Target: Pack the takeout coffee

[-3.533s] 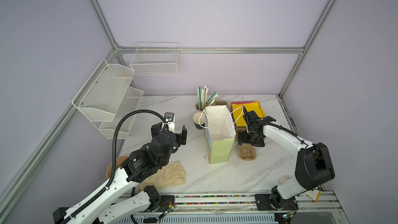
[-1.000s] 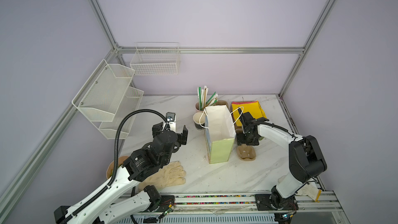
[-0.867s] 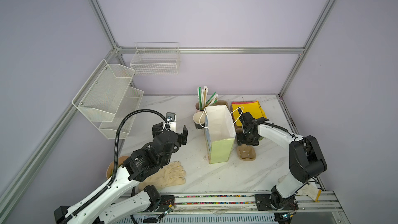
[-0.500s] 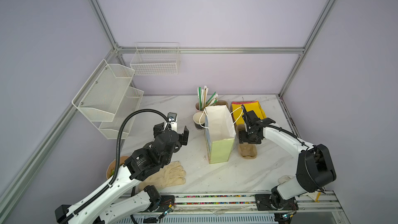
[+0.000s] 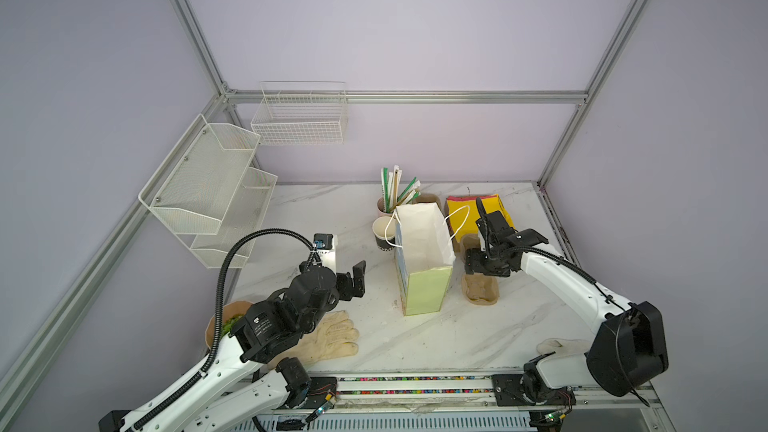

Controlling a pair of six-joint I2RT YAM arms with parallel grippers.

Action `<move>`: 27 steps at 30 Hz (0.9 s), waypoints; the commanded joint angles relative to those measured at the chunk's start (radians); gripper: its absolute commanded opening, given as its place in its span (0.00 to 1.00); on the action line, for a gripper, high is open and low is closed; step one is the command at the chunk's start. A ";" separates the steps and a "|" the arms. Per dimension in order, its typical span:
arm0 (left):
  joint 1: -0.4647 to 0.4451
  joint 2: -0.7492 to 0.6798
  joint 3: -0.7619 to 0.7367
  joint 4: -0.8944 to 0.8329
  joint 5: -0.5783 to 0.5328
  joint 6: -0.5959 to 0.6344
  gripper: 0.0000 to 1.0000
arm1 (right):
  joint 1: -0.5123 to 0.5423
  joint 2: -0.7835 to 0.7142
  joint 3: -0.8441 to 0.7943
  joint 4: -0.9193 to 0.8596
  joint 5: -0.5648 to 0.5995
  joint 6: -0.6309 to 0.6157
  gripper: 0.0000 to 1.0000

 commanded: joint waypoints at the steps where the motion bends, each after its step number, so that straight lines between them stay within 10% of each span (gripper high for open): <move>1: 0.001 -0.002 -0.088 0.034 0.110 -0.150 1.00 | 0.005 -0.056 0.037 -0.066 0.023 0.019 0.75; 27: 0.002 0.290 -0.396 0.551 0.424 -0.422 1.00 | 0.005 -0.144 0.425 -0.316 0.096 0.020 0.74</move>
